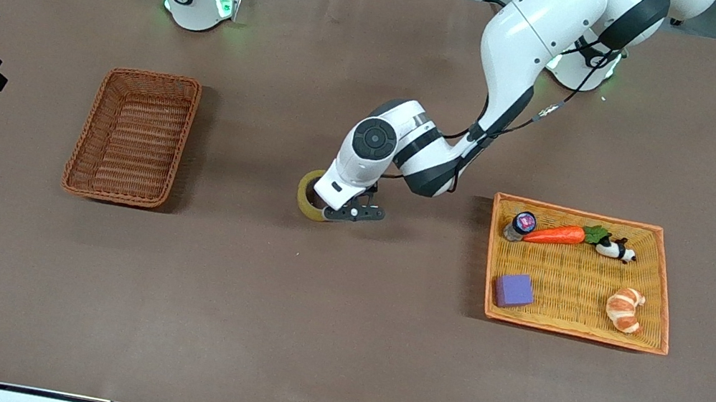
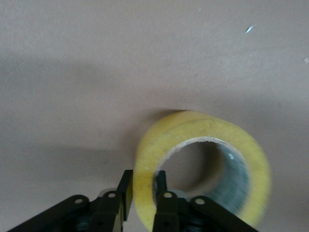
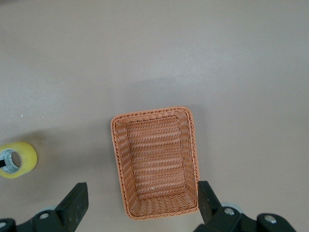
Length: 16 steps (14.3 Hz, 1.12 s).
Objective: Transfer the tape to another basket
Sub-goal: 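Carry the tape roll toward the table middle and set it down, then lower the right gripper onto the tape while the left gripper withdraws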
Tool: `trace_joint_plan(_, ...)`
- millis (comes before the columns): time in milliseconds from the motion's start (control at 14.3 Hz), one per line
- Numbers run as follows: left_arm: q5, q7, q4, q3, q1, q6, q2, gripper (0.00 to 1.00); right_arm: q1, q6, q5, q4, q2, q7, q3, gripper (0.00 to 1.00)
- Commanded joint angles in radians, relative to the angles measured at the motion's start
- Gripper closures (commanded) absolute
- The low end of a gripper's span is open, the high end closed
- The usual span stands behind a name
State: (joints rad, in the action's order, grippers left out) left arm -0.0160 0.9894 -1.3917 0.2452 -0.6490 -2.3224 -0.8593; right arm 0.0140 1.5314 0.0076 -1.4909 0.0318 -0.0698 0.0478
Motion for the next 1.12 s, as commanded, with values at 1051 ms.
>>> trace_joint_plan(1051,-0.237,-0.424,0.016,-0.014,0.5,0.478,0.534,0.0,-0.261,0.513,-0.004,-0.196,0.305,-0.366,-0.327,0.0)
